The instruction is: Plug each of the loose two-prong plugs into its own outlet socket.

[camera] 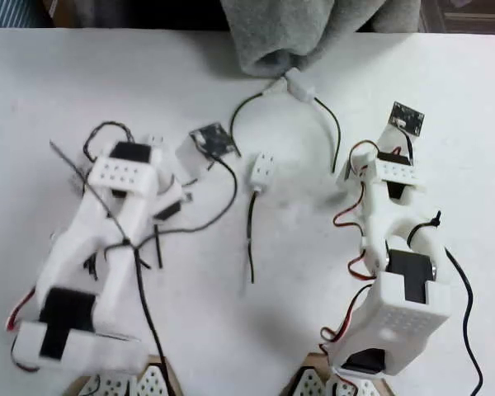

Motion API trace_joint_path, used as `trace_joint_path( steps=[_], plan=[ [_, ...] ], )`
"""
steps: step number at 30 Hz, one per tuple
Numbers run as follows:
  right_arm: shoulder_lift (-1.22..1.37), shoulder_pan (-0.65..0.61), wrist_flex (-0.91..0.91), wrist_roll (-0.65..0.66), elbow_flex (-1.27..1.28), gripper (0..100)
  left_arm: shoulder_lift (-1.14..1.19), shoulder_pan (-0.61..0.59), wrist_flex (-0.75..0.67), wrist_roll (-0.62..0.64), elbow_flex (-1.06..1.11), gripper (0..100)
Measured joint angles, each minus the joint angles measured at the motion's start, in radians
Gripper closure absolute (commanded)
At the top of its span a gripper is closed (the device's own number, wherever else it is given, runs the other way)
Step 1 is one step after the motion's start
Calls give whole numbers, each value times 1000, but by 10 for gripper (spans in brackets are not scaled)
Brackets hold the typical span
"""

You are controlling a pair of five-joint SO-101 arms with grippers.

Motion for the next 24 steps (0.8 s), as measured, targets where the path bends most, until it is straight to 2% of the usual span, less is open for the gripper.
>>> trace_joint_path(
  steps=[4, 11, 15, 21, 24],
  plan=[
    [0, 0, 0, 0, 0, 555, -135, 91, -38, 17, 175, 970],
    [0, 0, 0, 0, 0, 555, -267, 141, -292, 64, 519, 966],
    [0, 0, 0, 0, 0, 555, -293, 141, -321, 71, 537, 950],
    [0, 0, 0, 0, 0, 555, -348, 95, -331, 74, 480, 749],
    [0, 0, 0, 0, 0, 555, -353, 34, -354, 74, 442, 737]
  ],
)
